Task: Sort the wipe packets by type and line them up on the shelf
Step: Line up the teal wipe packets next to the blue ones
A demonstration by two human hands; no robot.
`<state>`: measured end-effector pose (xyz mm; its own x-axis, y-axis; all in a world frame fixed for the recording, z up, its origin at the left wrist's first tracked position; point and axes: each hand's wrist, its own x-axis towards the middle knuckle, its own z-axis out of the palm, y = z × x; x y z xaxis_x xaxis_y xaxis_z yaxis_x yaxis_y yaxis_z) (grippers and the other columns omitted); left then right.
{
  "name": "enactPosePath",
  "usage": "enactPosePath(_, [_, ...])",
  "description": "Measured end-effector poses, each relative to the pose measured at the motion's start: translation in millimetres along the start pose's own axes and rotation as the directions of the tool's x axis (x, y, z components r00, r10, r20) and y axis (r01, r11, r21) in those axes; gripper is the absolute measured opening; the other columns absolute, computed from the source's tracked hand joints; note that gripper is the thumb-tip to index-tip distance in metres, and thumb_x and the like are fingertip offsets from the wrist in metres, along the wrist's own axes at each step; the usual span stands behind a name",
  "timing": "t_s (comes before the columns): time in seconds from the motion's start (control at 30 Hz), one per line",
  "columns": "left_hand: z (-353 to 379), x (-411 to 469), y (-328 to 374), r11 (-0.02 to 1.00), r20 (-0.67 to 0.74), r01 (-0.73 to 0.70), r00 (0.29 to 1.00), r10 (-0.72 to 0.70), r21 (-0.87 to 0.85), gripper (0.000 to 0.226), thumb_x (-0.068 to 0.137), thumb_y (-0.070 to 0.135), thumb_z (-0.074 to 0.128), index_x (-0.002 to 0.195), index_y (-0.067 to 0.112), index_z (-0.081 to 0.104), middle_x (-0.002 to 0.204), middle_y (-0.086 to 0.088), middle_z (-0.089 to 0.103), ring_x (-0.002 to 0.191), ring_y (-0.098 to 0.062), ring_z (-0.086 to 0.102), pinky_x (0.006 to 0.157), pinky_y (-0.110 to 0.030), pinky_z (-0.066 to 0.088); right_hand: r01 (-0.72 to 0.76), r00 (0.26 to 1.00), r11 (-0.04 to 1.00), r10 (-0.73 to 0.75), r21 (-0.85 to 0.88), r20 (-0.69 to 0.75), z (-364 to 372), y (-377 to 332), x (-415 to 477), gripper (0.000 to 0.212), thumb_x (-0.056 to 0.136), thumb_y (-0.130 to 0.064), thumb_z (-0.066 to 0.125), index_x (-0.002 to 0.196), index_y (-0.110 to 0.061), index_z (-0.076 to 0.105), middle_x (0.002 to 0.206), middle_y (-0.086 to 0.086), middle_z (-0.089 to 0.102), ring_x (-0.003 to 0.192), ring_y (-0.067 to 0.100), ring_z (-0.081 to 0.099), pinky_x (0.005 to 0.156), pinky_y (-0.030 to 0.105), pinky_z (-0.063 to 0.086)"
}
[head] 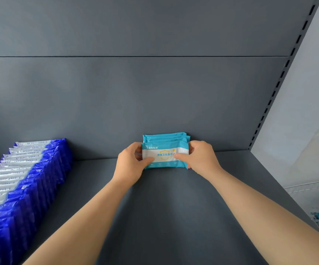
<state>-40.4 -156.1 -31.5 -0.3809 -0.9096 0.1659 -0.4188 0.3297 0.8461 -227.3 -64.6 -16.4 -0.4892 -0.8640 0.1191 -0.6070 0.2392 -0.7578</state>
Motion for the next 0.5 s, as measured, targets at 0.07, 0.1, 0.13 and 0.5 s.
enactPosePath(0.07, [-2, 1, 2, 1.0, -0.006, 0.009, 1.0, -0.009, 0.0, 0.033, 0.079, 0.017, 0.077, 0.106, 0.021, 0.059, 0.094, 0.011, 0.066, 0.078, -0.002, 0.065, 0.057, -0.007, 0.044, -0.014, 0.999, 1.0, 0.014, 0.012, -0.03, 1, 1, 1, 0.02, 0.076, -0.029, 0.078, 0.078, -0.024, 0.06, 0.075, -0.014, 0.065, 0.054, 0.003, 0.061, 0.046, 0.019, 0.047])
enactPosePath(0.1, [-3, 1, 2, 1.0, 0.0, 0.013, 1.0, -0.013, -0.004, 0.036, 0.079, 0.018, 0.077, 0.108, 0.022, 0.057, 0.096, 0.012, 0.065, 0.079, -0.003, 0.065, 0.057, -0.008, 0.044, -0.03, 0.998, 0.999, 0.031, 0.015, -0.049, 1, 2, 2, 0.025, 0.074, -0.03, 0.08, 0.08, -0.021, 0.058, 0.077, -0.011, 0.065, 0.06, 0.004, 0.063, 0.049, 0.022, 0.05])
enactPosePath(0.13, [-3, 0, 2, 1.0, 0.005, 0.016, 1.0, -0.016, -0.011, 0.038, 0.079, 0.02, 0.078, 0.109, 0.023, 0.055, 0.097, 0.012, 0.064, 0.08, -0.002, 0.065, 0.057, -0.009, 0.044, -0.05, 0.996, 0.998, 0.052, 0.024, -0.072, 1, 5, 3, 0.032, 0.071, -0.032, 0.081, 0.085, -0.019, 0.055, 0.081, -0.009, 0.065, 0.067, 0.006, 0.064, 0.054, 0.026, 0.054])
enactPosePath(0.5, [-4, -4, 1, 0.998, 0.01, 0.037, 0.999, -0.038, 0.053, 0.04, 0.088, 0.031, 0.067, 0.123, 0.018, 0.054, 0.117, 0.004, 0.063, 0.096, -0.01, 0.063, 0.071, -0.02, 0.05, -0.051, 0.998, 0.998, 0.049, -0.034, -0.044, -2, 6, -5, 0.024, 0.083, -0.032, 0.068, 0.1, -0.016, 0.063, 0.094, -0.007, 0.069, 0.083, 0.008, 0.064, 0.072, 0.032, 0.056])
